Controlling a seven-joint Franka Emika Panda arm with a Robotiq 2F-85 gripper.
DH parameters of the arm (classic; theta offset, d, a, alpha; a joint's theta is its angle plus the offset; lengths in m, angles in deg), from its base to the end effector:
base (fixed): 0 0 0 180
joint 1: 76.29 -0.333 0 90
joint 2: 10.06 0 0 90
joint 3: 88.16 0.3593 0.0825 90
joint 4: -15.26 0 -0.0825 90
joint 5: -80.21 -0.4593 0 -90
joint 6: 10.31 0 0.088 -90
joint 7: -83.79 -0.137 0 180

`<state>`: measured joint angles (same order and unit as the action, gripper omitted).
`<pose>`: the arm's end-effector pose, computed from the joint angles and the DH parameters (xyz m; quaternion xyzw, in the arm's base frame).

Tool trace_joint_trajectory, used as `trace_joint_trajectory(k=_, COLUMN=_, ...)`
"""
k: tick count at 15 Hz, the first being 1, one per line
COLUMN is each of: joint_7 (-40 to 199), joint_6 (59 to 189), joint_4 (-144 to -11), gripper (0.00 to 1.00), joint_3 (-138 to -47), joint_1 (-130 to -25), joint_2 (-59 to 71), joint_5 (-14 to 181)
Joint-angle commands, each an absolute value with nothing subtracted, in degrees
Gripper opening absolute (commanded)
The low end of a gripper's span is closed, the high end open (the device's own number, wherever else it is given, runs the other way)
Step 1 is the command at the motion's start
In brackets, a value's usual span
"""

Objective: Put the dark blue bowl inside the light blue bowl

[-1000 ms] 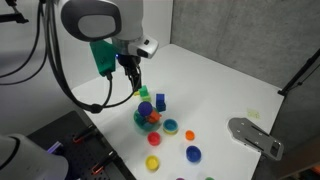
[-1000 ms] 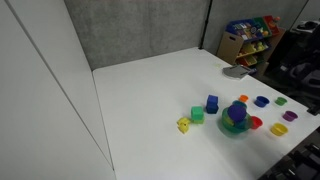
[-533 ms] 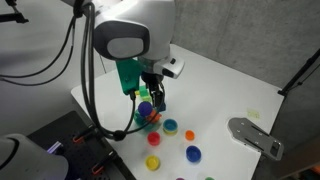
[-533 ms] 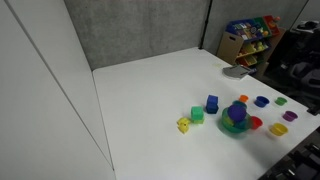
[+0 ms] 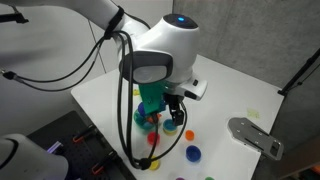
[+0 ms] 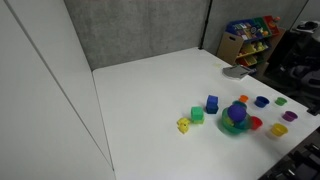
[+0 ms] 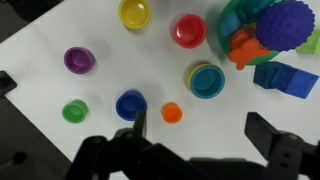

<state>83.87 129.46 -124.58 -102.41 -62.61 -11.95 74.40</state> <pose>0.4711 -0.2467 0.2744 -0.9599 0.2773 -0.0238 0.0326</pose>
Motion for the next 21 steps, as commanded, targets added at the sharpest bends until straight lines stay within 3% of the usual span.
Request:
trace_joint_trajectory(k=1, joint_7=83.8, joint_6=129.4, joint_4=-124.1, gripper=1.00, joint_3=-102.3, joint_1=-62.5, joint_2=-11.5, joint_5=74.5)
trace_joint_trajectory(k=9, joint_7=82.7, joint_6=130.3, joint_4=-120.4, gripper=1.00, joint_3=-102.9, joint_1=-62.0, joint_2=-7.4, joint_5=74.1)
trace_joint_trajectory(k=21, joint_7=86.9, joint_6=132.8, joint_4=-108.9, gripper=1.00, joint_3=-103.2, joint_1=-55.7, joint_2=10.5, joint_5=67.3)
